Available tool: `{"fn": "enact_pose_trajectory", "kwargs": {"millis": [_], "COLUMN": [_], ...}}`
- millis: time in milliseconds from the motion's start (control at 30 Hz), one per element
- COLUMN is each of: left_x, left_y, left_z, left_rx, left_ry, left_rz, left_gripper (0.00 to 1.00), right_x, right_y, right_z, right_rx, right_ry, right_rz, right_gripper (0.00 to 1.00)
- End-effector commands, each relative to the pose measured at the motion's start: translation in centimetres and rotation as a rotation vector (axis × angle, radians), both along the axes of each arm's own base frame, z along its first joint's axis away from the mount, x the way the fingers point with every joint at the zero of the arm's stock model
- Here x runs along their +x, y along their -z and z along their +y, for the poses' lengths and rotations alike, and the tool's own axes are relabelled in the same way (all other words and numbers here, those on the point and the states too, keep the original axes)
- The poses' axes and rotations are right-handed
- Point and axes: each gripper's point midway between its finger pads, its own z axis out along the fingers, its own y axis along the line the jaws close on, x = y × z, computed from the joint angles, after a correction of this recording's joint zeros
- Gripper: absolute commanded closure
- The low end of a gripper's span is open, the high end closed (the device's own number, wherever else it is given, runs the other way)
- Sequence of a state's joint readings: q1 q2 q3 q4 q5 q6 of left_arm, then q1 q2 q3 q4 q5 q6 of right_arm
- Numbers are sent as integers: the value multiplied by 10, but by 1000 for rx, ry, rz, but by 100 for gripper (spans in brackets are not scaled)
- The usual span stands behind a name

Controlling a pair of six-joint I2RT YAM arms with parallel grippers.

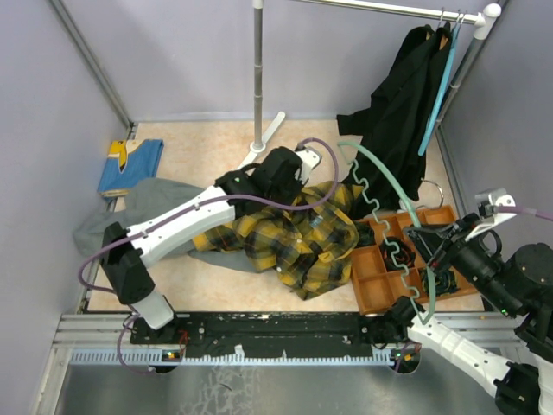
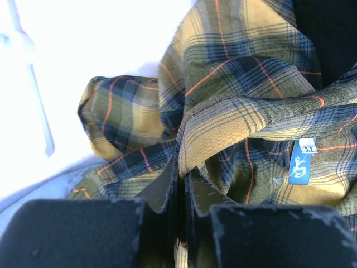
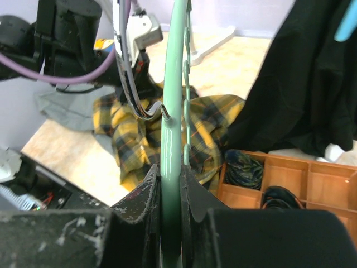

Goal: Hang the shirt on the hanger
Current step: Hang the shirt on the hanger.

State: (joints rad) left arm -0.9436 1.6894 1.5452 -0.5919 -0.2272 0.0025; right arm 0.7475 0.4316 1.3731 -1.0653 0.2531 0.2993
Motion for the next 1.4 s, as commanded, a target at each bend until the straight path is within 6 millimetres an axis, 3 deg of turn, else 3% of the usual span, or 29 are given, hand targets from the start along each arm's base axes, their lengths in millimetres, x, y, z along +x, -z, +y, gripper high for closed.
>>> {"fn": "enact_pose_trajectory", "kwargs": {"millis": [0, 167, 433, 767, 1133, 1367], "left_x": [9, 16, 13, -4, -21, -27], "left_y": [-55, -82, -115, -158, -227, -247], "left_z": [25, 46, 54, 52, 50, 42], "left_rx": [-51, -71, -143, -216, -305, -304], "left_ry": [-36, -72, -67, 19, 112, 156], "left_rz": [-85, -113, -132, -151, -224, -254], "left_gripper": [92, 93, 95, 100, 100, 100], "right_x": [-14, -27, -30, 7, 57, 77], "right_y": [-27, -27, -13, -12, -53, -62], "right_z": [25, 39, 69, 102, 136, 166], "right_rx": [15, -7, -40, -55, -16, -13], "right_ry": [-164, -270, -408, -402, -348, -403], "right_rz": [-13, 34, 128, 144, 92, 72], "right_gripper": [100, 100, 100, 100, 100, 100]}}
